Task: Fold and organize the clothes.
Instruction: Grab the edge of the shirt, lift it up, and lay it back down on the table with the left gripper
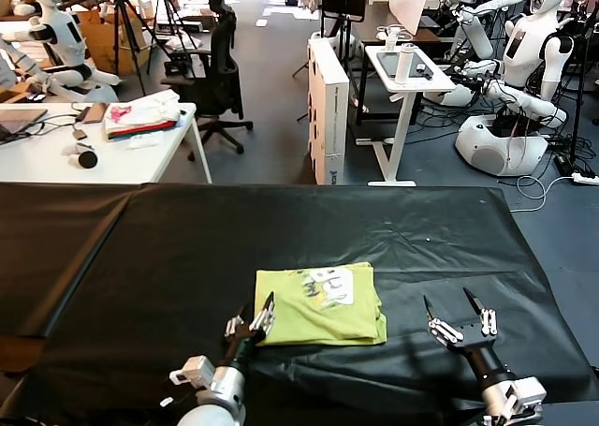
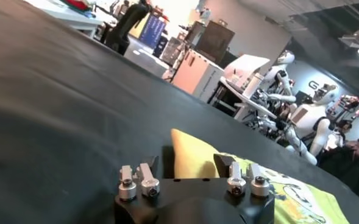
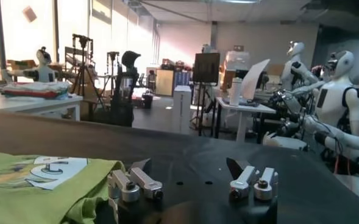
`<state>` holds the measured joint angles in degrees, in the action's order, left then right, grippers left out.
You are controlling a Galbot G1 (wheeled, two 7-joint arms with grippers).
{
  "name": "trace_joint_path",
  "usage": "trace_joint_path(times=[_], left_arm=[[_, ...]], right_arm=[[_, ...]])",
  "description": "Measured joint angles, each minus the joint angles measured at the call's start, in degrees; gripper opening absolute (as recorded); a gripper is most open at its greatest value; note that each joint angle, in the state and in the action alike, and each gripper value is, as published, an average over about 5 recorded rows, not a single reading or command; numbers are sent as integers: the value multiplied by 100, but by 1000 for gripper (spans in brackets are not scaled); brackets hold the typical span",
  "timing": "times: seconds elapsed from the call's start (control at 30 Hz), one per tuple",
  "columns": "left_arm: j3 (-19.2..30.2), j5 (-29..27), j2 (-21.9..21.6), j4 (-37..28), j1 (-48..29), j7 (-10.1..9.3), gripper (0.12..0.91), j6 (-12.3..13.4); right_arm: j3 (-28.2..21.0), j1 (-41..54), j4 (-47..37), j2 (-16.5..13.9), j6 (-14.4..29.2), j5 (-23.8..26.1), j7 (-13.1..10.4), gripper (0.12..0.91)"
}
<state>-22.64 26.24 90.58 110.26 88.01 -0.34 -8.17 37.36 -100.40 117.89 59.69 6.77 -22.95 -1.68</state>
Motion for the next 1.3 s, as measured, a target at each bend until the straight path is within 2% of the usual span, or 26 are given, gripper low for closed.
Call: trace_joint_path(times=[0.13, 0.23, 0.37, 0.47, 0.7, 0.87, 1.07, 1.3], left_arm=[[1, 8, 6, 0, 10, 1, 671, 12], [1, 18, 9, 1, 16, 5, 536, 26], [3, 60, 16, 41, 19, 9, 295, 29], [3, 173, 13, 106, 20, 4, 194, -16], [-81, 390, -121, 367, -53, -27, 178, -216], [-289, 457, -427, 498, -204, -22, 178, -351], [-778, 802, -926, 662, -364, -4, 178, -602], [-1536, 1510, -1673, 981, -351, -142, 178, -924]], right_arm=[[-7, 3, -10, 6, 1, 11, 2, 907], [-12, 7, -20, 15, 1, 30, 2, 907], [-21, 19, -34, 38, 1, 73, 2, 907], [-31, 23, -55, 66, 2, 121, 2, 907], [-46, 63, -121, 153, 9, 246, -17, 907], [-101, 129, -169, 227, 9, 311, -36, 907], [-167, 200, -228, 299, 0, 372, -49, 907], [-227, 255, -310, 360, -23, 418, -62, 907]])
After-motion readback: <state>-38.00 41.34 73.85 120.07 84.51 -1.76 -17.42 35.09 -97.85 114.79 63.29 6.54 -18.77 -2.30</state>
